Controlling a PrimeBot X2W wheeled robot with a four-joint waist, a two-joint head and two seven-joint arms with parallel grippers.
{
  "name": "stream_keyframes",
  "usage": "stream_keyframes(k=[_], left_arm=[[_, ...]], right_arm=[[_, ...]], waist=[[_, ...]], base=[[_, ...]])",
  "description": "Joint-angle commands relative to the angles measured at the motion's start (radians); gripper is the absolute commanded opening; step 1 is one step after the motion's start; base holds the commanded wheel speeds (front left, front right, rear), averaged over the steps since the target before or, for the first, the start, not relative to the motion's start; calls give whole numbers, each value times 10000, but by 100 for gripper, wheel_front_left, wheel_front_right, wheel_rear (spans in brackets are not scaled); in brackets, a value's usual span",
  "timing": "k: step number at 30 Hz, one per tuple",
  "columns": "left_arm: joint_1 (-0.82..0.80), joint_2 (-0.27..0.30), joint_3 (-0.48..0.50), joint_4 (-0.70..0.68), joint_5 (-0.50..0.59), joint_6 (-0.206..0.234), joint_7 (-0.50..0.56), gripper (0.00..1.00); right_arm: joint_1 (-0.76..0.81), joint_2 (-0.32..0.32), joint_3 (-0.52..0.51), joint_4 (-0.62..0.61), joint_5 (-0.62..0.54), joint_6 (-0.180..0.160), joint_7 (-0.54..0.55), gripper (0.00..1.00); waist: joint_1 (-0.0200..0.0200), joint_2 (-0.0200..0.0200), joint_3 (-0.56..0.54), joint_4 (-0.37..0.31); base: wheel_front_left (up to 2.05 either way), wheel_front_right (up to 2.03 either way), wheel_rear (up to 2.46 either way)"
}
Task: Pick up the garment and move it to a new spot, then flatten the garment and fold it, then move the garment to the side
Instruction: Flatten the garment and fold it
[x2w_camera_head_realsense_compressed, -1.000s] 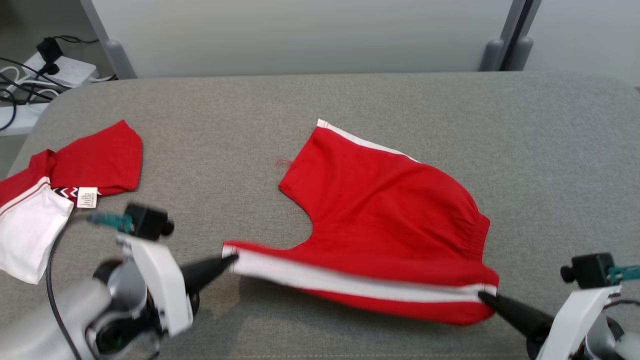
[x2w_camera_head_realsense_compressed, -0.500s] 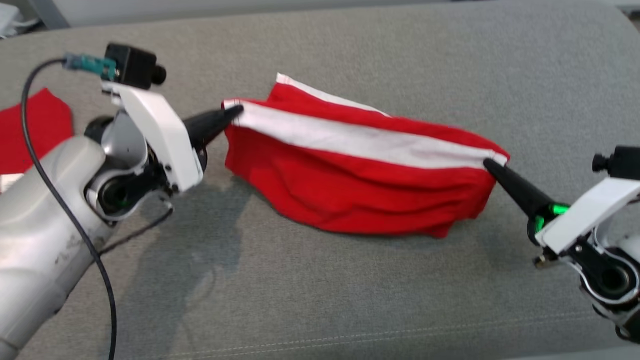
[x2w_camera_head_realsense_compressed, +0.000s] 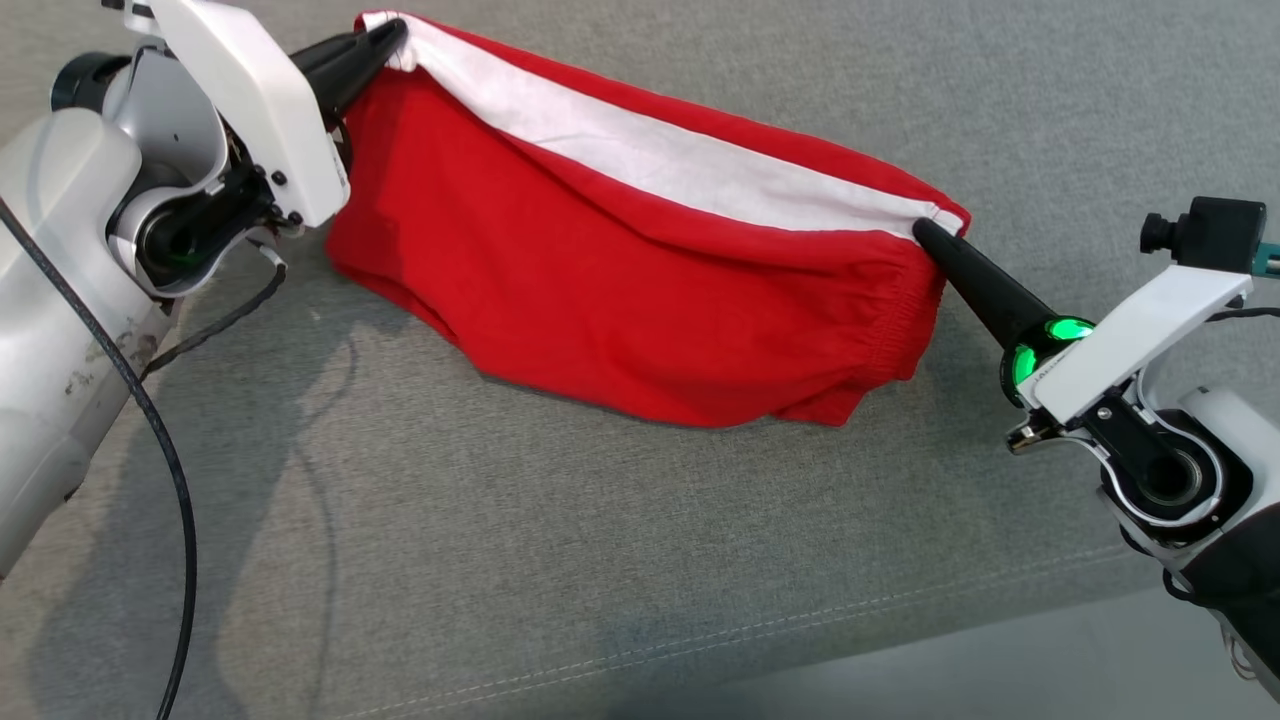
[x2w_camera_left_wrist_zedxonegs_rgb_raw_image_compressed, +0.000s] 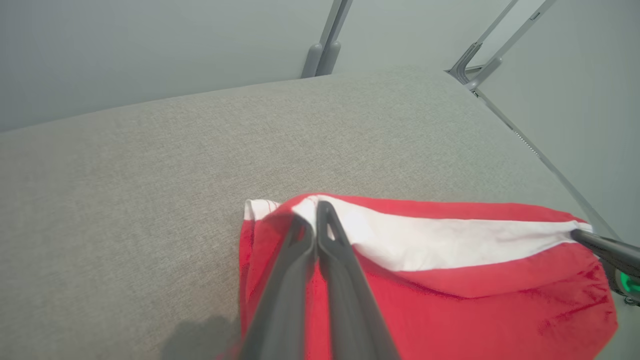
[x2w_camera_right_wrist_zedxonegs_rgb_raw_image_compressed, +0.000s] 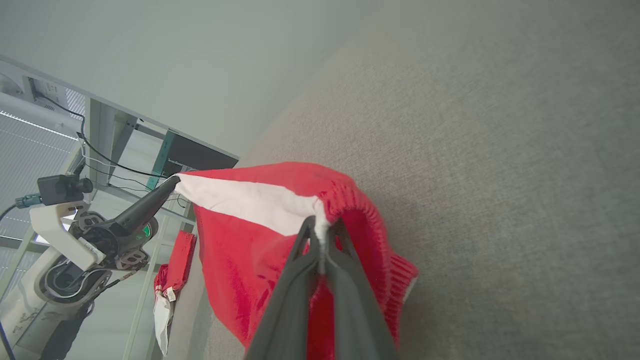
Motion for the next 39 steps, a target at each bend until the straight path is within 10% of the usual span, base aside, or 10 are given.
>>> stream_keyframes(k=[1,10,12,13,39], left_arm=[[-640,280,280,-19,77,-69,-159,0],[-1270,310,-380,795,456,-69,-613,0],[-1369,294,-586,905,639,-69,-824,55],[-1393,281,-650,943,672,-69,-965,100],[1248,-48,-1812,1019,-129,-69,-4569,100]], right_arm=[[5,-62,-18,-165,-167,46,-3,0],[-278,455,124,-231,-390,46,45,0],[-311,519,125,-245,-426,46,-13,65],[-325,521,122,-217,-491,46,-89,100],[1309,-400,-150,444,-2334,46,-2428,100]], waist=[[0,0,343,-286],[0,0,758,-605],[0,0,805,-627],[0,0,815,-629],[0,0,-1738,528]], base=[[0,0,0],[0,0,0],[0,0,0],[0,0,0],[0,0,0]])
